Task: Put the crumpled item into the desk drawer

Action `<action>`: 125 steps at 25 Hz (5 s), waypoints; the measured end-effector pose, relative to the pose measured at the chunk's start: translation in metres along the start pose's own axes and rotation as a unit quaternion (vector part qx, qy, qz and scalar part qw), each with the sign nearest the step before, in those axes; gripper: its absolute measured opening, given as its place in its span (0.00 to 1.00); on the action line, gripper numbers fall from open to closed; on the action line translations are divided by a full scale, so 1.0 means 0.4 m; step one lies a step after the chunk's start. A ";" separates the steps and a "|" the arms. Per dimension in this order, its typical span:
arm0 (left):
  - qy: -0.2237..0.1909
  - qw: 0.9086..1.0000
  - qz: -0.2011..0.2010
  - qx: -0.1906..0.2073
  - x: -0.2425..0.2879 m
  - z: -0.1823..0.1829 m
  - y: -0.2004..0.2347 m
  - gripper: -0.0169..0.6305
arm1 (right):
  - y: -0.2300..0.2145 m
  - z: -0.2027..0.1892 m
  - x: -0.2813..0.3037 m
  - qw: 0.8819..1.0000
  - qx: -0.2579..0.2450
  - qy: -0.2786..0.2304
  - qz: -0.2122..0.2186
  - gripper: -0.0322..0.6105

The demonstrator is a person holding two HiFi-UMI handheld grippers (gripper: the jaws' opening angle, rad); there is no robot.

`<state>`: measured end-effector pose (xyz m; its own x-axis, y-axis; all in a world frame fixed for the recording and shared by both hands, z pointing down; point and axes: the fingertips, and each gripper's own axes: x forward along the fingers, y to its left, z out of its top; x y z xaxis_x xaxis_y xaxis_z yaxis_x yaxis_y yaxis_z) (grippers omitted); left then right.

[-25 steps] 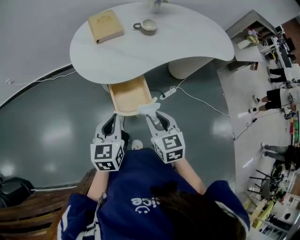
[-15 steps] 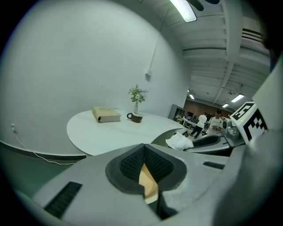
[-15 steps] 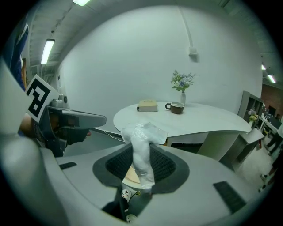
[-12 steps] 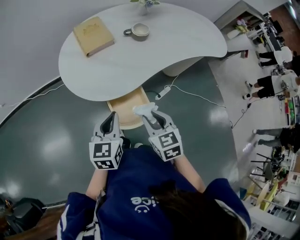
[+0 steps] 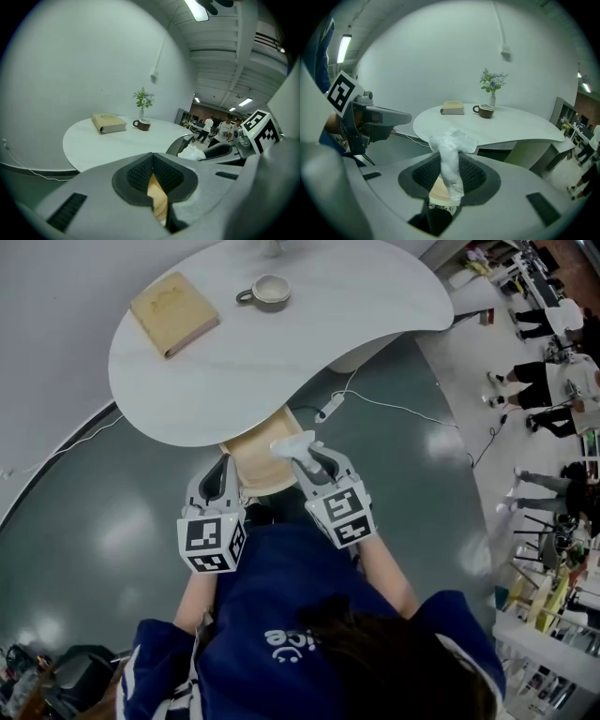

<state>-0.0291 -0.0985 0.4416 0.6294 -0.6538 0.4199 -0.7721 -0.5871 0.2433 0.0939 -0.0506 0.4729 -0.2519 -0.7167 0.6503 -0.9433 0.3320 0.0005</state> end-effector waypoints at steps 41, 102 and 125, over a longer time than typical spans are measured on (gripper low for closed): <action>0.003 0.968 0.234 -0.096 -0.097 -0.017 0.150 0.03 | 0.069 -0.280 0.345 0.884 -0.276 0.227 0.302 0.27; 0.089 0.920 0.348 -0.155 -0.167 -0.182 0.171 0.03 | 0.079 -0.577 0.548 0.680 -0.503 0.376 0.379 0.34; 0.034 0.956 0.262 -0.130 -0.114 -0.111 0.186 0.03 | 0.108 -0.348 0.409 0.810 -0.369 0.309 0.335 0.53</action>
<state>-0.1190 -0.0912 0.4792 0.1506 -0.7881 0.5968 -0.9808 -0.0433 0.1902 0.0419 -0.0680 0.6850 -0.2818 0.1450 0.9485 -0.1962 0.9589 -0.2048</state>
